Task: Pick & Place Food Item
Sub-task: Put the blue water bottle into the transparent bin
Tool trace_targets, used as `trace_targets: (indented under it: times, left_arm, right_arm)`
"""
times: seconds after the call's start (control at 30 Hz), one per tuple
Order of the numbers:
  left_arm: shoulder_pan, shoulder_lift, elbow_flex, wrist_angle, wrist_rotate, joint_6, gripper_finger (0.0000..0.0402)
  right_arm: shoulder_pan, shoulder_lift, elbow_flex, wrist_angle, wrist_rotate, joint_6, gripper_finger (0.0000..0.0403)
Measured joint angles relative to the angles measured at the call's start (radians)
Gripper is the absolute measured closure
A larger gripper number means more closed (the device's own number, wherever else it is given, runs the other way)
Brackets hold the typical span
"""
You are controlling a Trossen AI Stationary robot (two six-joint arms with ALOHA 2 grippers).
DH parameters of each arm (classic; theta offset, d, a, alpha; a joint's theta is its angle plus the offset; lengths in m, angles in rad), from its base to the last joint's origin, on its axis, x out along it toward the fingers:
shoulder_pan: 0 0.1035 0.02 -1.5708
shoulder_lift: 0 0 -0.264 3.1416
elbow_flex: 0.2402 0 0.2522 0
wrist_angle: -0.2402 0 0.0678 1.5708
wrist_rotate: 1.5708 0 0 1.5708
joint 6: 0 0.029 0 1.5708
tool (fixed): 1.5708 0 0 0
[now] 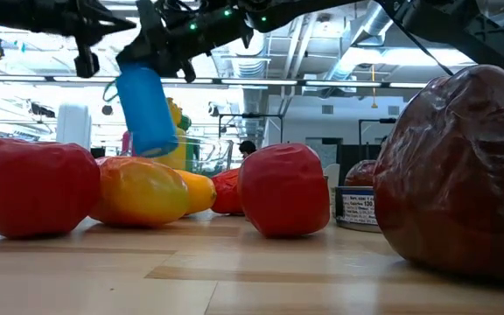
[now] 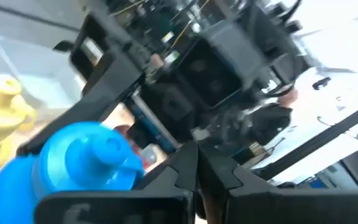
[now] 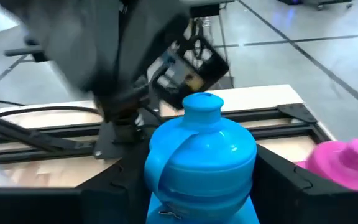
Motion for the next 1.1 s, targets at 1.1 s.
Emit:
trace_targets:
  times: [1.1]
  left_arm:
    - [0.0, -0.079, -0.001, 0.022, -0.002, -0.019, 0.0401]
  right_arm:
    - [-0.192, -0.624, -0.016, -0.708, -0.278, -0.259, 0.0202]
